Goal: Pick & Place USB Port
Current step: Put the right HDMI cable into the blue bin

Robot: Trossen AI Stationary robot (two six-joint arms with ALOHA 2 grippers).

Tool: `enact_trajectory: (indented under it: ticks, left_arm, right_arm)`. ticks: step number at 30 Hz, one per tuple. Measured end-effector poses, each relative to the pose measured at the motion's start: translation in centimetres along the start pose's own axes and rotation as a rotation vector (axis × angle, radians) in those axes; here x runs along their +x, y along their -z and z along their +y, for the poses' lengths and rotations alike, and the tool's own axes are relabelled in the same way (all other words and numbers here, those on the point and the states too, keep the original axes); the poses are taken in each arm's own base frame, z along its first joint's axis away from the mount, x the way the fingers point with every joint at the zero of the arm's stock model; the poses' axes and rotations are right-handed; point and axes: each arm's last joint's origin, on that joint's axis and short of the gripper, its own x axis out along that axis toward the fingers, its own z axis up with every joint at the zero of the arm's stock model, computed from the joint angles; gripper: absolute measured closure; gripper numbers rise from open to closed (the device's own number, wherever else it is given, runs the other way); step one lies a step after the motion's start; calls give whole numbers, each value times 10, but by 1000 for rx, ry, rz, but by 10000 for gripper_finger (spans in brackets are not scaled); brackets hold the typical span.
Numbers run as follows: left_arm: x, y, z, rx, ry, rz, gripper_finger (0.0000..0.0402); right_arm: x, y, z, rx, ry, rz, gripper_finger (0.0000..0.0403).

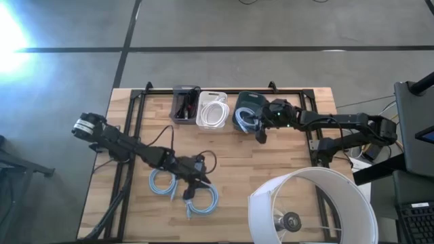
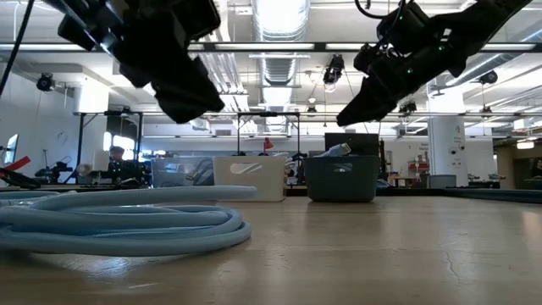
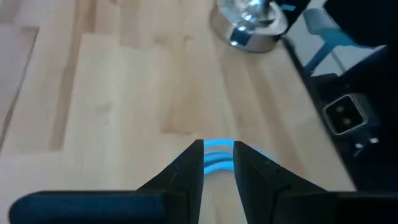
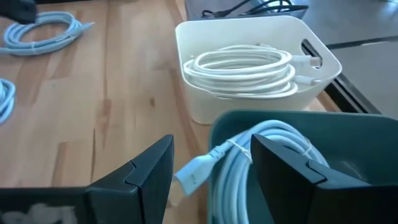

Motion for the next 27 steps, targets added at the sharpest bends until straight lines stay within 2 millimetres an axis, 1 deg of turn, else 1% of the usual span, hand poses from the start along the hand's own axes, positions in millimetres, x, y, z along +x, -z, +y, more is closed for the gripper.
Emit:
enact_trajectory:
  ticks: [5, 9, 14, 20, 23, 27]
  left_arm:
    - [0, 12, 6, -10, -65, 26, 312]
    - [2, 21, 10, -48, -79, 59, 307]
    - [8, 30, 13, -114, -97, 102, 271]
    - [16, 39, 18, -118, -151, 143, 219]
    - [19, 44, 19, -122, -161, 169, 206]
    - [24, 49, 21, -141, -160, 192, 202]
  right_arm:
    - [0, 1, 2, -10, -8, 5, 193]
    - [1, 1, 2, -28, -7, 5, 193]
    - [1, 1, 2, -29, -7, 5, 193]
    - [1, 1, 2, -28, -7, 5, 193]
    - [1, 1, 2, -25, -7, 5, 193]
    - [1, 1, 2, -21, -8, 5, 193]
